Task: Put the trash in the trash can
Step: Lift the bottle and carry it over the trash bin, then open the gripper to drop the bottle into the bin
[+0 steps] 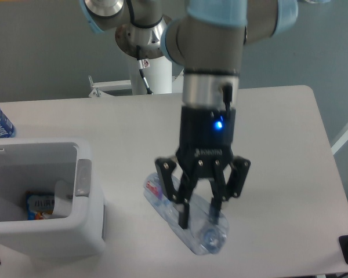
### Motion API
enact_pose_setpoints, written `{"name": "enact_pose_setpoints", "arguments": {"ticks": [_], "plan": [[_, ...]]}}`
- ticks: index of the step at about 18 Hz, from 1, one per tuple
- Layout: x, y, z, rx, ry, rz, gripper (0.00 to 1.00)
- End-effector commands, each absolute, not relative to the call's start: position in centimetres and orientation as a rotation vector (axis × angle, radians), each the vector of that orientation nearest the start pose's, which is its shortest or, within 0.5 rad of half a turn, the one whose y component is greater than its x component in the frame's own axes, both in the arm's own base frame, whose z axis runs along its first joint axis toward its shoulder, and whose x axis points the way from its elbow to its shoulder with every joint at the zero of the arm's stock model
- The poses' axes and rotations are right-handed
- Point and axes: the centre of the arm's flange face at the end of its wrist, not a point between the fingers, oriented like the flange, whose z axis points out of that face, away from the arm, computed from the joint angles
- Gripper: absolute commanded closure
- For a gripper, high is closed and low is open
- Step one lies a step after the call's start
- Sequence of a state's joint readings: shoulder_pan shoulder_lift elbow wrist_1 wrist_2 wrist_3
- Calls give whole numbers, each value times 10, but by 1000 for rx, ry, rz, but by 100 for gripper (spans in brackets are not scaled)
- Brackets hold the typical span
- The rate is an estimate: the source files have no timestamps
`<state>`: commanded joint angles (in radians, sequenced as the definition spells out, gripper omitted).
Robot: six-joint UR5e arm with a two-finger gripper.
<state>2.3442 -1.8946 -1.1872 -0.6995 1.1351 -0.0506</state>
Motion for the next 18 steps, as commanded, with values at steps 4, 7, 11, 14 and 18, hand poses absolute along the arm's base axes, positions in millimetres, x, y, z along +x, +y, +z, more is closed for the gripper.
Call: {"name": "enact_pose_setpoints", "arguments": {"ticks": [4, 7, 11, 14, 18], "plan": [[-282, 616, 618, -2064, -547, -101, 49], [-242, 633, 608, -2099, -487, -139, 49], [-207, 646, 584, -2152, -448, -191, 43], [-196, 649, 575, -2171, -427, -204, 8], [-189, 644, 578, -2172, -417, -206, 0]]}}
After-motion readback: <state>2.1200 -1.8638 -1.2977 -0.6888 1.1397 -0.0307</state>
